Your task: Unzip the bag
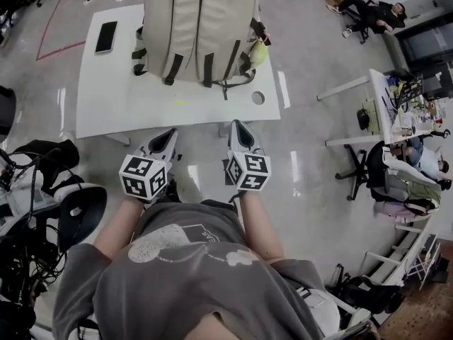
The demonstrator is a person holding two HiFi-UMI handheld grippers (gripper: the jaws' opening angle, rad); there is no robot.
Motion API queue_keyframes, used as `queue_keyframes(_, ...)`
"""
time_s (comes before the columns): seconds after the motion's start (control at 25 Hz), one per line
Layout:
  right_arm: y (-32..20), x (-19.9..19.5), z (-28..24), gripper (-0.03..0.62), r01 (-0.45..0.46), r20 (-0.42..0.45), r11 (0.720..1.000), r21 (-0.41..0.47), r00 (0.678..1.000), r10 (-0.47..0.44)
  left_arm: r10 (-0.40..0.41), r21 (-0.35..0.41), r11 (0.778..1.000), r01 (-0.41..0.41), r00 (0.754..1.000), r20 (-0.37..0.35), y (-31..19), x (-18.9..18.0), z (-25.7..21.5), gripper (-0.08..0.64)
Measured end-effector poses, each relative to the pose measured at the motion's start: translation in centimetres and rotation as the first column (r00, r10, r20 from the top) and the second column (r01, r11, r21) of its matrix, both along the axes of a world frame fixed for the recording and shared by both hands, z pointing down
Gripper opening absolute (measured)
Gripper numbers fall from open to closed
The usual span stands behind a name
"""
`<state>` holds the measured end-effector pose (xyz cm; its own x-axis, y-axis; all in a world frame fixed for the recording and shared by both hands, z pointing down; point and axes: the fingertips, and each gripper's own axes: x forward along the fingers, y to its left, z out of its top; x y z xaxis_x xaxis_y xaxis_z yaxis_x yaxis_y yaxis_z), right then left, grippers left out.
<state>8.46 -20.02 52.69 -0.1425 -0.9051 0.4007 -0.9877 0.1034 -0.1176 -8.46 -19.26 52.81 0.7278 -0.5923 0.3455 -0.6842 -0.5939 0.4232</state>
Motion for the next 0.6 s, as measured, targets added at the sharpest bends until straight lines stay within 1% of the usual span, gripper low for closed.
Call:
queue_keyframes(0.16, 0.8, 0.0, -1.0, 0.0, 0.042, 0.012, 0.999, 0.027, 0.999, -0.042, -0.034, 0.023, 0.999, 0.033, 0.999, 0.006, 1.4, 0.3, -1.0, 0.006)
queue_keyframes(0.28, 3.0, 0.6, -1.4, -0.001, 0.077, 0.015, 0.997, 0.032, 0.997, -0.077, -0.057, 0.023, 0.998, 0.057, 0.998, 0.015, 3.6, 1.3, -1.3, 0.006)
queue_keyframes(0.6, 11.5, 5.4, -0.9, -0.002, 0.118, 0.05, 0.993, 0.028, 0.992, -0.119, -0.102, 0.009, 0.995, 0.102, 0.994, 0.032, 12.0, 5.4, -0.9, 0.006)
